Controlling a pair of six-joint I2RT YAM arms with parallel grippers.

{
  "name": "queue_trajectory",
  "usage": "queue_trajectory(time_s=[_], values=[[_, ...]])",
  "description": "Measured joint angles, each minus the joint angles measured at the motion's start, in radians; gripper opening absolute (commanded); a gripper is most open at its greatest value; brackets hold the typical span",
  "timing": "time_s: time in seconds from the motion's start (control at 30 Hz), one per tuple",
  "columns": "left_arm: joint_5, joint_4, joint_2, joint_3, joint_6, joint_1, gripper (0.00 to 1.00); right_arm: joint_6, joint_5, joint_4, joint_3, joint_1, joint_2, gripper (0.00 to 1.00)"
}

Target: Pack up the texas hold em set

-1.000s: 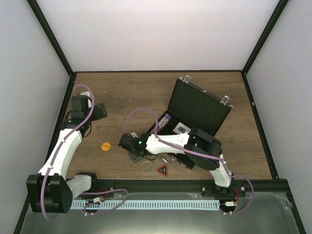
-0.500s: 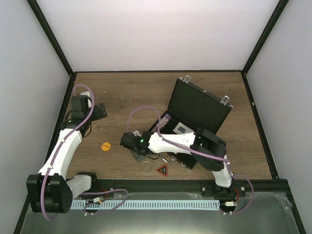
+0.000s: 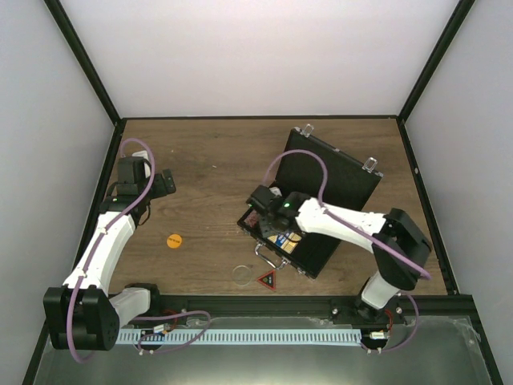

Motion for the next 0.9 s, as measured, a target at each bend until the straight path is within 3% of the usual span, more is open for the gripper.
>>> queue_trajectory(time_s=[0.23,0.9], values=[[0.000,0.000,0.000,0.000,0.000,0.000,1.00,0.000,-0.045,0.043,-0.181,-0.143,-0.118,0.51],[0.000,0.000,0.013,0.000,0.000,0.000,1.00,-0.001,-0.138,0.126,-0.216,-0.150,-0.091,0.51]])
